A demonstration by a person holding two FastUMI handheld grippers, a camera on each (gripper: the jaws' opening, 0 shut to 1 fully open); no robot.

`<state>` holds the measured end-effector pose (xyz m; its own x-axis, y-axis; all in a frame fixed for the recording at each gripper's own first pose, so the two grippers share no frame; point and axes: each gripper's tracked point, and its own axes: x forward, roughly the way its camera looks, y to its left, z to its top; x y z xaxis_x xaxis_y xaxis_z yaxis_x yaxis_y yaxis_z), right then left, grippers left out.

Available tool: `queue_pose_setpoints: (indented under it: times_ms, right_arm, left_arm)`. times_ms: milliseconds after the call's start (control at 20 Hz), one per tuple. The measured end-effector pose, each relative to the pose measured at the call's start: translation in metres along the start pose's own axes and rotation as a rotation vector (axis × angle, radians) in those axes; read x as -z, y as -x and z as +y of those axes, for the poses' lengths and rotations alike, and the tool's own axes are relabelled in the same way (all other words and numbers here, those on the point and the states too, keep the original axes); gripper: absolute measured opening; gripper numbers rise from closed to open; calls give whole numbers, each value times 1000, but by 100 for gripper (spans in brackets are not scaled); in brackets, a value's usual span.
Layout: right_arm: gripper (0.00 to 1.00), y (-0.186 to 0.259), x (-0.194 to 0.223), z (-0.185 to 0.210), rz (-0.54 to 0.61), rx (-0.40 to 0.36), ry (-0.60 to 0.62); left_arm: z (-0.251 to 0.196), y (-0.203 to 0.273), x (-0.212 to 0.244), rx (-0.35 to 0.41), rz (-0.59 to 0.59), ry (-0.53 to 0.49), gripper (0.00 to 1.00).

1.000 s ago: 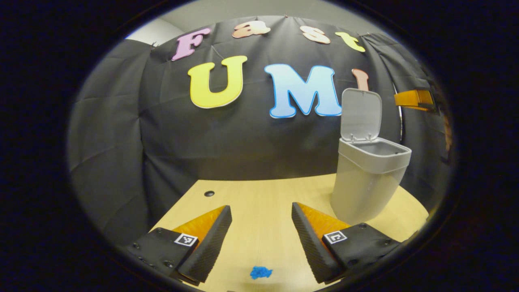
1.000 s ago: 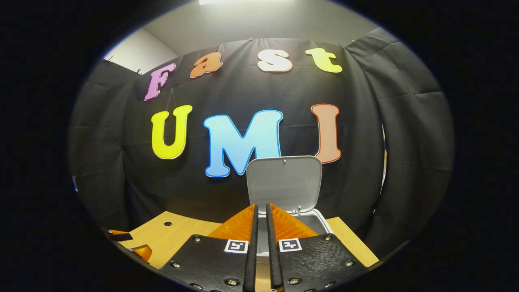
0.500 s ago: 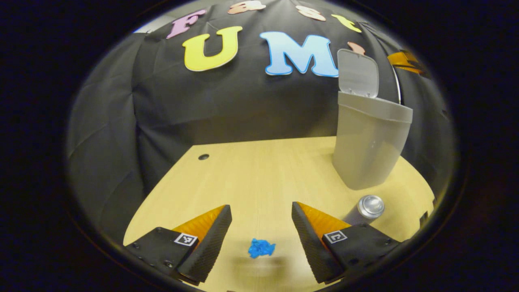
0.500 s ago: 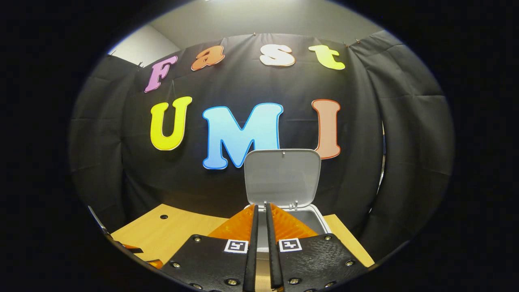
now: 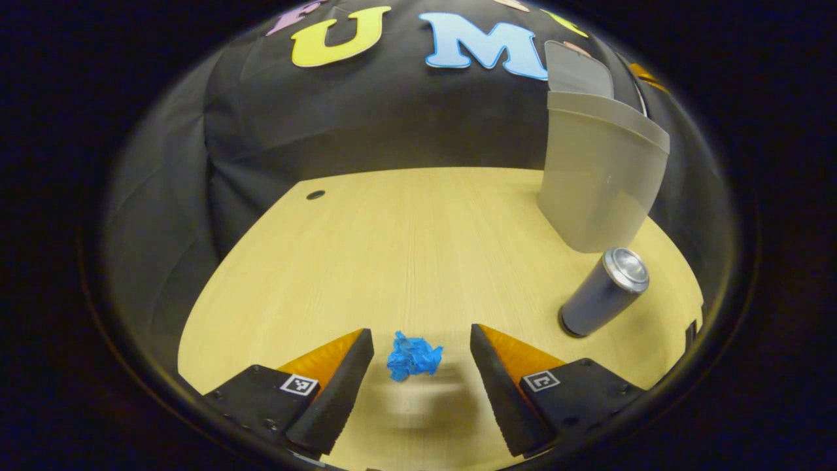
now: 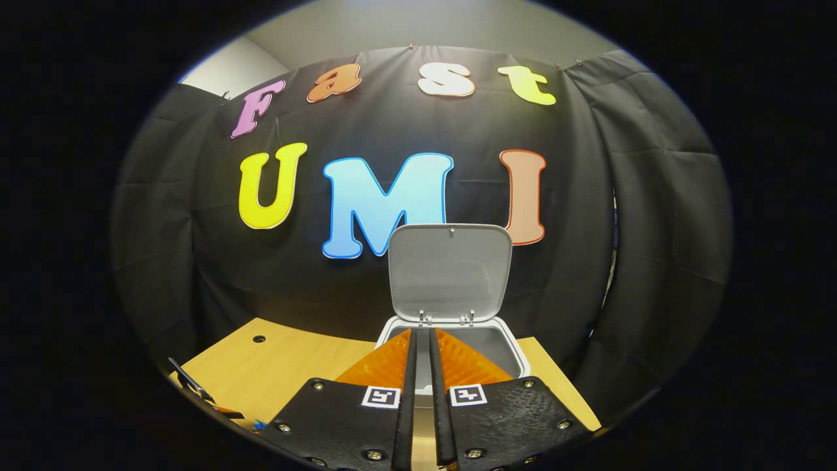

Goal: Press the lid of the desktop garbage bin to open it, pick up the crumpled paper on the desktop and throw it into the bin, then pick up the pop can on the desktop and drop it into the bin, and finally close the garbage bin lid.

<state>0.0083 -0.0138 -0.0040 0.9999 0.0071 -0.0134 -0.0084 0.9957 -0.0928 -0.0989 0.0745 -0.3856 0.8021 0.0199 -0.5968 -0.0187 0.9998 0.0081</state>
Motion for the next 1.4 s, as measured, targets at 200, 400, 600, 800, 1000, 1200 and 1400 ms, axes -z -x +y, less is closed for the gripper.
queue_pose_setpoints:
  times_ms: [200,400,600,800,1000,1200,1400]
  right_arm:
    - [13,0,6,-10,16,21,-13]
    - [13,2,10,-15,30,35,-19]
    - [13,2,13,-16,39,38,-15]
    - [14,1,16,-18,49,39,-16]
    - [13,0,21,-16,61,33,-16]
    - [14,1,22,-14,66,27,-16]
    - [13,1,24,-17,68,26,-13]
  left_arm:
    - [3,-14,18,-7,52,12,99]
    - [10,-22,28,-15,87,23,99]
    - [11,-29,30,-17,107,20,99]
    - [13,-31,29,-15,122,29,99]
    - [21,-25,26,-6,122,27,89]
    - [33,-21,20,-20,120,24,49]
    - [34,-19,14,-28,103,16,44]
